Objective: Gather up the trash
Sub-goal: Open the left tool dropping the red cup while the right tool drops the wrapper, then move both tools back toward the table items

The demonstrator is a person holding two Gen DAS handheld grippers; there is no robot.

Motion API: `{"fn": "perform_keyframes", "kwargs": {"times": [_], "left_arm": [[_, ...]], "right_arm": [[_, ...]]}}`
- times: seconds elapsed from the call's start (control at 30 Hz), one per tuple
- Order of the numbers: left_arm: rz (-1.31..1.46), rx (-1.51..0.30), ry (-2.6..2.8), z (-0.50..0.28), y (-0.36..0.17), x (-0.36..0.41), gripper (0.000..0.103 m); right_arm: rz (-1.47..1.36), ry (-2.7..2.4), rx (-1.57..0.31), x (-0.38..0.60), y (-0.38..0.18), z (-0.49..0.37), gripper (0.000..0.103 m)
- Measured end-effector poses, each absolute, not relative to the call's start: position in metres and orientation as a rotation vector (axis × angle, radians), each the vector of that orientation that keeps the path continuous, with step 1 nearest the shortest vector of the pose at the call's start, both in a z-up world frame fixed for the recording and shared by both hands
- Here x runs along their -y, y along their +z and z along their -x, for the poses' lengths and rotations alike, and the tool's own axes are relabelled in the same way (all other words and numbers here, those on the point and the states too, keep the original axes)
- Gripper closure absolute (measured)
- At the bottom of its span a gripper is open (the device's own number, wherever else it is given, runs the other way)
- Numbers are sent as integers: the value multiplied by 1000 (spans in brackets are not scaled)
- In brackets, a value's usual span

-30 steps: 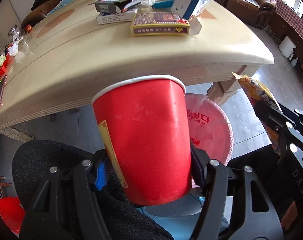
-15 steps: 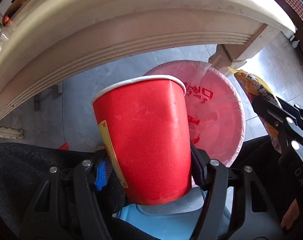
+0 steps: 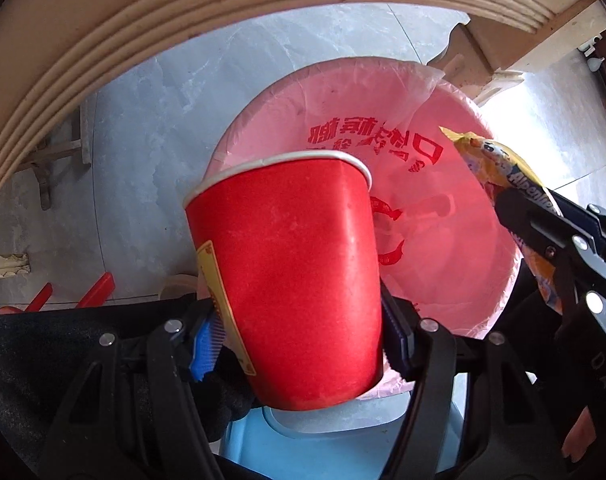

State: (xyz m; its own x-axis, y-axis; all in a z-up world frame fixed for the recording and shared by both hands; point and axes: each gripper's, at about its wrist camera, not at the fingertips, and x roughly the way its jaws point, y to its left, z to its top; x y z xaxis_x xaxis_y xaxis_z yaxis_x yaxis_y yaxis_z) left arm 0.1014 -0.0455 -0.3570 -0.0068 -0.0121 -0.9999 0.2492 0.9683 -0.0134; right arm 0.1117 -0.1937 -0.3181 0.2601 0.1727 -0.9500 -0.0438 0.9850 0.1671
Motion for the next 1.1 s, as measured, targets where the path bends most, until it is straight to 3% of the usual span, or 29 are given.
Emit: {"fn": "perform_keyframes", "kwargs": {"times": [0.5,0.6,0.9,1.1], "left_arm": [[-191,-1670,-171,-122,-386,42,37],[-199,-1679,-169,-123,-389,42,33],[-217,-1661,-165,-123,-386,45,30],[-184,-1631,-174,-124,-374,44,24]], "right_arm": [[-148,169,-1383,195,-360,-128,84],[-141,161,-1378,194,-361,-129,68],[-147,159,-1397,194,-365,-128,65],[-177,150,-1366,199,-353,-128,50]]}}
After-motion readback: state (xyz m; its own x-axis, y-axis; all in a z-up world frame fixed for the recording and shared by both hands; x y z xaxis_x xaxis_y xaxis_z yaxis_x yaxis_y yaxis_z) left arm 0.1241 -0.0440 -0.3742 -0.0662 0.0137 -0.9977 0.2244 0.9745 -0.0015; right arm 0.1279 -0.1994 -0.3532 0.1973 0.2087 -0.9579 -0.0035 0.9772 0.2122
